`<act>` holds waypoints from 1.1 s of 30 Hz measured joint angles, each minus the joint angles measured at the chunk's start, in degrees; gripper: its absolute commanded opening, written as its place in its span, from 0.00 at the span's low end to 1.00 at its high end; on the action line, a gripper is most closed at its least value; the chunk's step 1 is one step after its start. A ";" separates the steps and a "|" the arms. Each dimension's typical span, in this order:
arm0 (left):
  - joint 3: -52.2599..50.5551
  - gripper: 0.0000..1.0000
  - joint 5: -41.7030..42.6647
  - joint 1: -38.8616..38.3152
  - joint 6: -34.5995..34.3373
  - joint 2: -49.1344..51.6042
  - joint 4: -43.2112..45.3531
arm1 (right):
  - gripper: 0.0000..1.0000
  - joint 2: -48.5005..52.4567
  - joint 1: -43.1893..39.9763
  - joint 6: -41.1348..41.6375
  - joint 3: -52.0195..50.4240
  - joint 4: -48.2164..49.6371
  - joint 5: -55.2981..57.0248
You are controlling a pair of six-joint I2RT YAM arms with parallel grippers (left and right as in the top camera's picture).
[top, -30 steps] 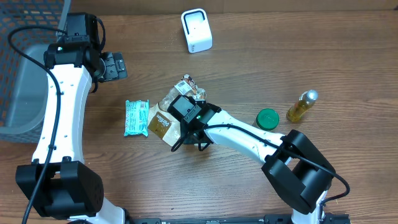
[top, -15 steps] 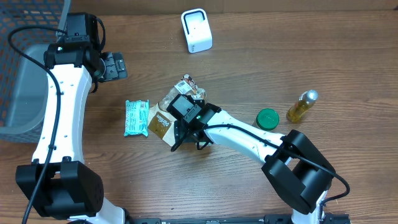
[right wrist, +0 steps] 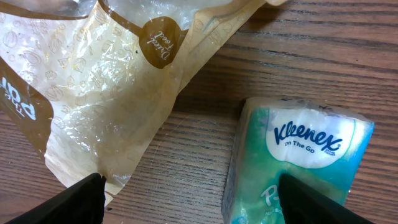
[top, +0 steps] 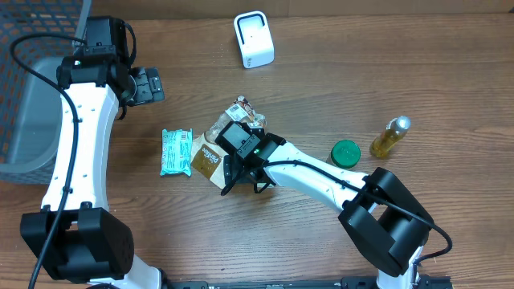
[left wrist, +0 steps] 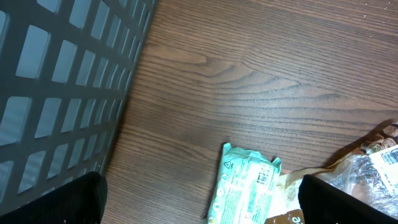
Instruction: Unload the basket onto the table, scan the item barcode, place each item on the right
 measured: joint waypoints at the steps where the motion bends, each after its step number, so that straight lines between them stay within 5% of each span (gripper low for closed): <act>1: 0.00 1.00 0.00 0.00 0.00 0.00 0.00 | 0.86 0.00 -0.02 0.02 0.00 0.02 0.02; 7: 0.00 1.00 0.00 0.00 0.00 0.00 0.00 | 0.86 0.00 -0.02 0.00 0.00 0.00 0.00; 13: 0.00 1.00 0.00 0.00 0.00 0.00 0.00 | 0.66 0.00 -0.02 0.11 0.00 -0.15 0.04; 20: 0.00 1.00 0.00 0.00 0.00 0.00 0.00 | 0.62 0.00 -0.02 -0.02 0.00 -0.70 0.02; 24: 0.00 1.00 0.00 0.00 0.00 0.00 0.00 | 0.47 -0.02 -0.02 0.13 0.00 -0.61 0.94; 31: 0.00 1.00 0.00 0.00 0.00 0.00 0.00 | 0.51 -0.39 -0.52 -0.20 0.74 -3.02 2.84; 33: 0.00 1.00 0.00 0.00 0.00 0.00 0.00 | 0.37 -1.38 -0.70 -0.94 1.51 -3.23 3.06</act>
